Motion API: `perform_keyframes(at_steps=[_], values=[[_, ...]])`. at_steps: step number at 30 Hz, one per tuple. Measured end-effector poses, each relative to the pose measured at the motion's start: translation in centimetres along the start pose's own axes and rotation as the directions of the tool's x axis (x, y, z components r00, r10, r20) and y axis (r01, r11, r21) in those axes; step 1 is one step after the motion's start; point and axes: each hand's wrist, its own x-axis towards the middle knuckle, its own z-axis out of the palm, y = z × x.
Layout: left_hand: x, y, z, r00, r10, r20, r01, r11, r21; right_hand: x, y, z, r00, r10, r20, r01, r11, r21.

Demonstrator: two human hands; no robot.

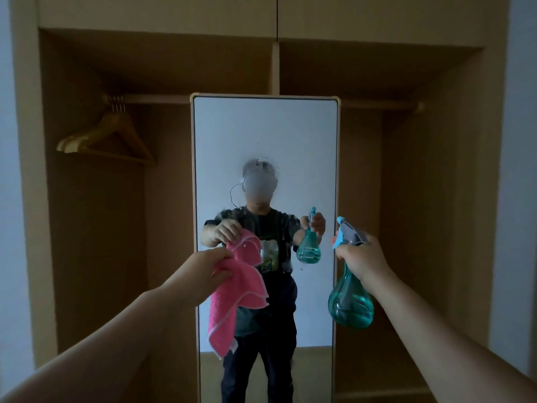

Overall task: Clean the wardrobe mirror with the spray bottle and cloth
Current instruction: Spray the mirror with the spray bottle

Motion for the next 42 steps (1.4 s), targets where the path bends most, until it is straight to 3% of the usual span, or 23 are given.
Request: perform_keyframes(at_steps=[6,21,27,37,42], values=[[-0.7,-0.2,0.7,1.000,-0.020,0.002,0.020,1.000,-0.012,-0.5,1.6,0.1,0.997,0.033,-0.067,-0.034,0.999,-0.002],[-5.5,-3.8,2.4,0.991,-0.128,-0.043,0.127,0.991,-0.031,-3.8,0.2,3.5,0.985,-0.119,0.125,0.121,0.993,-0.004],[-6.5,-4.4,1.5,0.980,-0.189,0.063,0.196,0.969,-0.151,-4.1,0.5,5.9,0.990,-0.094,0.101,0.093,0.996,0.017],[-7.2,-5.2,0.6,0.987,-0.155,0.032,0.158,0.979,-0.132,-4.3,1.0,7.6,0.988,-0.129,0.079,0.128,0.991,0.027],[-7.5,-5.4,0.1,0.989,-0.145,0.023,0.147,0.980,-0.136,-5.5,-0.6,10.7,0.951,-0.220,0.216,0.221,0.975,0.020]])
